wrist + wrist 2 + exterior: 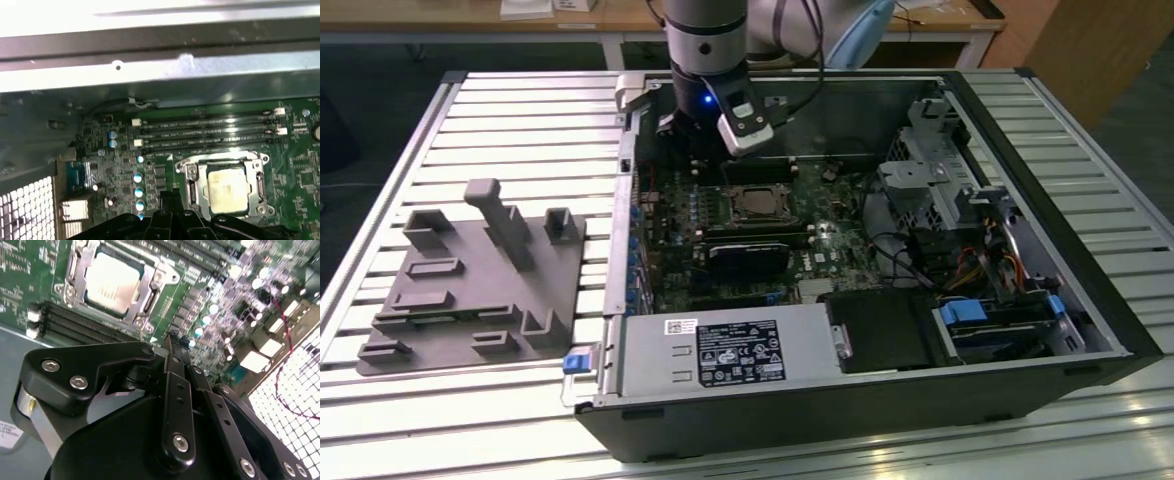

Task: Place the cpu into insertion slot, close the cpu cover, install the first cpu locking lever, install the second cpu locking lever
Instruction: 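Install the first cpu locking lever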

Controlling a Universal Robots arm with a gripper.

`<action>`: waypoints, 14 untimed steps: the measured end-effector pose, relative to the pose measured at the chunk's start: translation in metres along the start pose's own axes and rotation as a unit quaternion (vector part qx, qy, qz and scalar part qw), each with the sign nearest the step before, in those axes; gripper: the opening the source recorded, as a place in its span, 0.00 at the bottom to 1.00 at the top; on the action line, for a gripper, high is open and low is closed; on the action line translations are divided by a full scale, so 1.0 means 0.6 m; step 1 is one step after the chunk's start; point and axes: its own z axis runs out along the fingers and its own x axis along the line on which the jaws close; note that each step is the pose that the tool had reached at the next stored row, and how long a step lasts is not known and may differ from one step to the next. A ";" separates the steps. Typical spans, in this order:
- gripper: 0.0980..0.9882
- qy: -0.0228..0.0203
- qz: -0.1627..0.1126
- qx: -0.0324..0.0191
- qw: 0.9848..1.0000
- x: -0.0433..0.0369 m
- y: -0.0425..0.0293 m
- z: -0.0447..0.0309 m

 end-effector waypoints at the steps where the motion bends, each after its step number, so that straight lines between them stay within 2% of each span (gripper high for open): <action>1: 0.01 0.000 0.000 -0.004 1.000 0.001 0.000 0.000; 2: 0.01 0.001 0.000 -0.008 1.000 0.002 0.000 0.000; 5: 0.01 0.003 0.000 -0.031 1.000 0.006 -0.001 0.000; 8: 0.01 0.005 0.000 -0.057 0.998 0.008 -0.001 0.000; 11: 0.01 0.007 0.000 -0.078 0.997 0.008 -0.001 0.000; 12: 0.01 0.008 0.000 -0.083 0.997 0.008 -0.001 0.000; 14: 0.01 0.008 0.000 -0.085 0.996 0.008 -0.001 0.000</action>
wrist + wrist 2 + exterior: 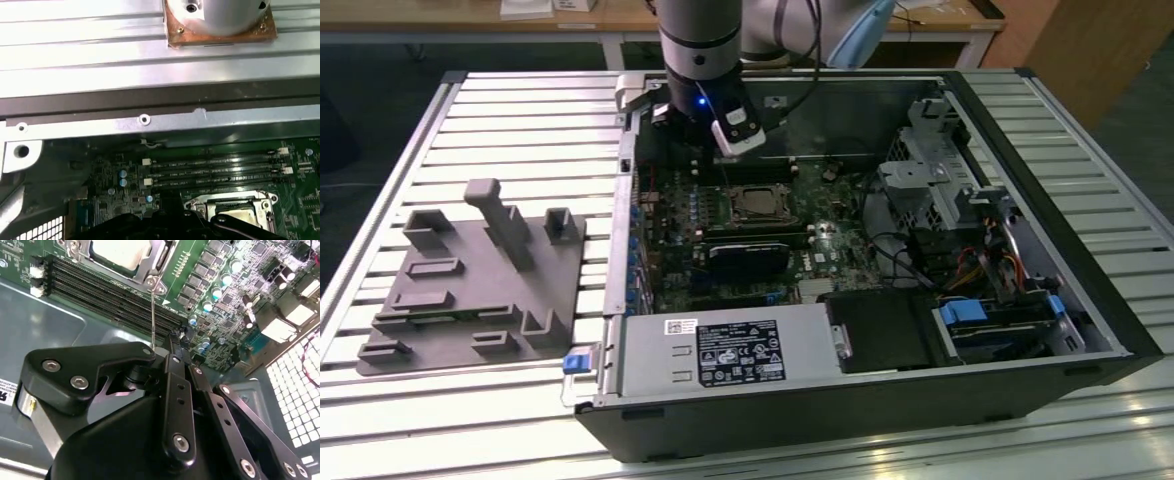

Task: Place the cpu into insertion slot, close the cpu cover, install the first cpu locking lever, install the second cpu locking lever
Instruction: 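Install the first cpu locking lever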

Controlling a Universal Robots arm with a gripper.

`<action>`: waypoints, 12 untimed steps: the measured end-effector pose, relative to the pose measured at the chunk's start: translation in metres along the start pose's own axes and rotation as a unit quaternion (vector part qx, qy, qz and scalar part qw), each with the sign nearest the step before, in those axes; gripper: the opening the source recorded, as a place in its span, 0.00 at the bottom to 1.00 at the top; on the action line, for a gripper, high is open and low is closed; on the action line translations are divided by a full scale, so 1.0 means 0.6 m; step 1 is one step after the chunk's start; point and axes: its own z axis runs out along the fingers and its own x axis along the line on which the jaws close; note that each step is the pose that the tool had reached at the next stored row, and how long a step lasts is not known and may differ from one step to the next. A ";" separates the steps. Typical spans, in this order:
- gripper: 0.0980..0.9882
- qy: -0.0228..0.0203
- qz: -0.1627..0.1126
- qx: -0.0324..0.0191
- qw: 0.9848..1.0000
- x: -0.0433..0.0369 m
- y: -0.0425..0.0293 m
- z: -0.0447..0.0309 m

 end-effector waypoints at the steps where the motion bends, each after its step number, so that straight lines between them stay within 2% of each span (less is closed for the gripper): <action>1: 0.01 0.000 0.000 0.000 1.000 -0.001 0.000 0.000; 6: 0.01 0.000 0.000 0.000 1.000 -0.014 0.001 0.001; 12: 0.01 0.000 0.000 0.000 1.000 -0.046 0.004 0.002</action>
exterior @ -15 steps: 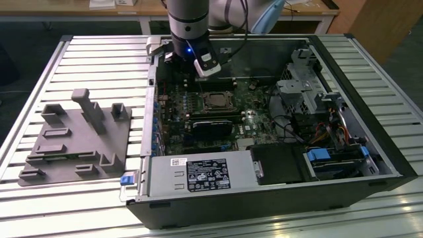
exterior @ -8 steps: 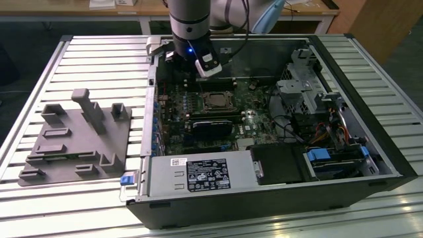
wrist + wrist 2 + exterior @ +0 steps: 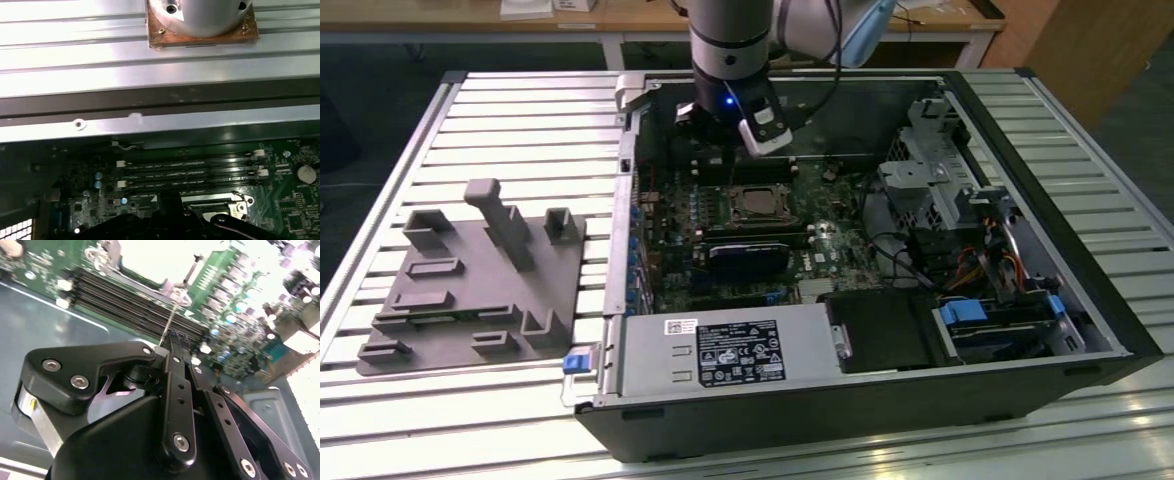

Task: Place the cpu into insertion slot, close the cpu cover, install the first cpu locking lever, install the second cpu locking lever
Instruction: 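Install the first cpu locking lever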

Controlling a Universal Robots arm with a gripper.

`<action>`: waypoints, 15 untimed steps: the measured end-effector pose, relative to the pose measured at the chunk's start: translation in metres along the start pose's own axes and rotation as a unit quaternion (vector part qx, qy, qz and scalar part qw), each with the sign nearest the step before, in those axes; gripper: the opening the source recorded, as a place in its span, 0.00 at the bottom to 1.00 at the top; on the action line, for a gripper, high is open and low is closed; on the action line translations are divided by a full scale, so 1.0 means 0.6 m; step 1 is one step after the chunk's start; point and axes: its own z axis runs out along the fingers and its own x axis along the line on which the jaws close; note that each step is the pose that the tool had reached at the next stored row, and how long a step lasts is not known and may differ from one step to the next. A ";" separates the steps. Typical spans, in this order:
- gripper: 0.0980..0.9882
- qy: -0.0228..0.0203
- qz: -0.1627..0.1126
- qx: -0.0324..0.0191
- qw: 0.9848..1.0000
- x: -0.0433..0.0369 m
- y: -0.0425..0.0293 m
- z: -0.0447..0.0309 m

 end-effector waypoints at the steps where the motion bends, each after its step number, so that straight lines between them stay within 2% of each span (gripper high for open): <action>1: 0.01 0.000 0.000 0.000 1.000 -0.005 0.001 0.000; 4: 0.01 0.000 0.000 0.000 1.000 -0.017 0.001 0.001; 8: 0.01 0.000 0.000 0.000 1.000 -0.018 0.002 0.001; 9: 0.01 -0.002 -0.001 0.000 1.000 -0.017 0.002 0.001; 10: 0.01 -0.007 -0.003 -0.001 1.000 -0.016 0.001 0.001; 15: 0.01 -0.041 -0.013 -0.004 0.999 -0.015 0.001 0.002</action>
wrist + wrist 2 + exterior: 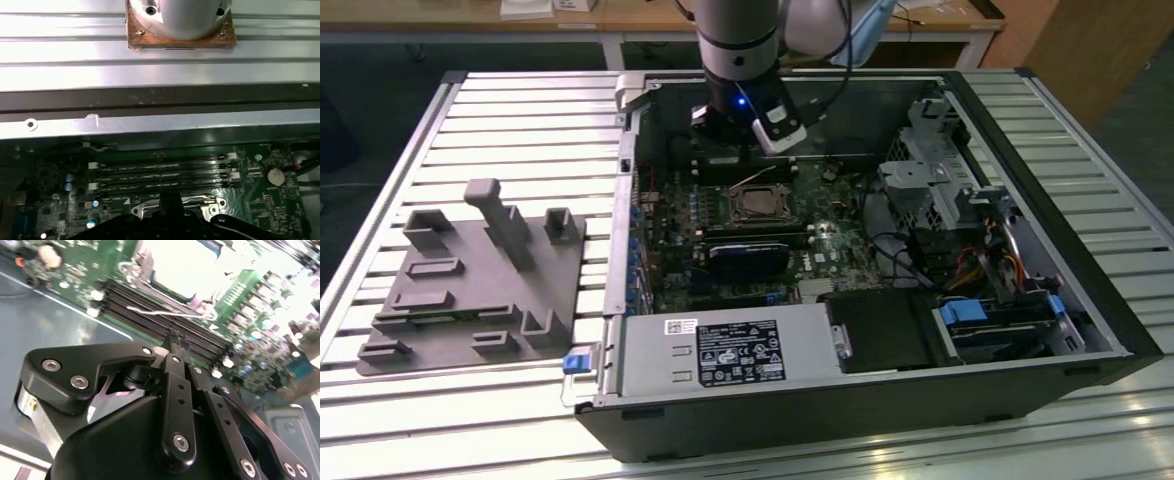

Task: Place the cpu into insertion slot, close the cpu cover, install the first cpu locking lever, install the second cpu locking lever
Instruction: 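Install the first cpu locking lever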

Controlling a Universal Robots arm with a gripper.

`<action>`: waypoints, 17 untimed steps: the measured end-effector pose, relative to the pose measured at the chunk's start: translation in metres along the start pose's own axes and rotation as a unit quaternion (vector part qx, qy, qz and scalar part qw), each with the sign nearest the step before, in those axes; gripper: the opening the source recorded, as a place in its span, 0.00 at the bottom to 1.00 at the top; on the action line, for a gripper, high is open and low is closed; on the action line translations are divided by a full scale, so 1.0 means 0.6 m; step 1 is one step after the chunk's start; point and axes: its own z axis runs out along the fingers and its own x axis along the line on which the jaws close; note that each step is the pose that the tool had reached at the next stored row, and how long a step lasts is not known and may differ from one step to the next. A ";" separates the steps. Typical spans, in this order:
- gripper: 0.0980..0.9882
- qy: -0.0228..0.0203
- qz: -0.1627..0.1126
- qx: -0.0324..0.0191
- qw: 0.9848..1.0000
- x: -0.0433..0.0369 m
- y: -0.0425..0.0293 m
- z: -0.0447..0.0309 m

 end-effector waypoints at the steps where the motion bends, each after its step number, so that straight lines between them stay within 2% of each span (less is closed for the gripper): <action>1: 0.01 -0.007 -0.002 -0.001 1.000 0.000 0.000 0.000; 4: 0.01 -0.026 -0.007 -0.003 1.000 0.001 0.000 0.001; 5: 0.01 -0.032 -0.009 -0.003 0.999 0.001 -0.001 0.001; 6: 0.01 -0.036 -0.010 -0.004 0.999 0.001 -0.001 0.002; 8: 0.01 -0.039 -0.011 -0.004 0.999 0.001 -0.002 0.006; 11: 0.01 -0.041 -0.008 -0.003 0.999 0.002 -0.003 0.011; 17: 0.01 -0.050 0.023 0.001 0.999 0.003 -0.006 0.020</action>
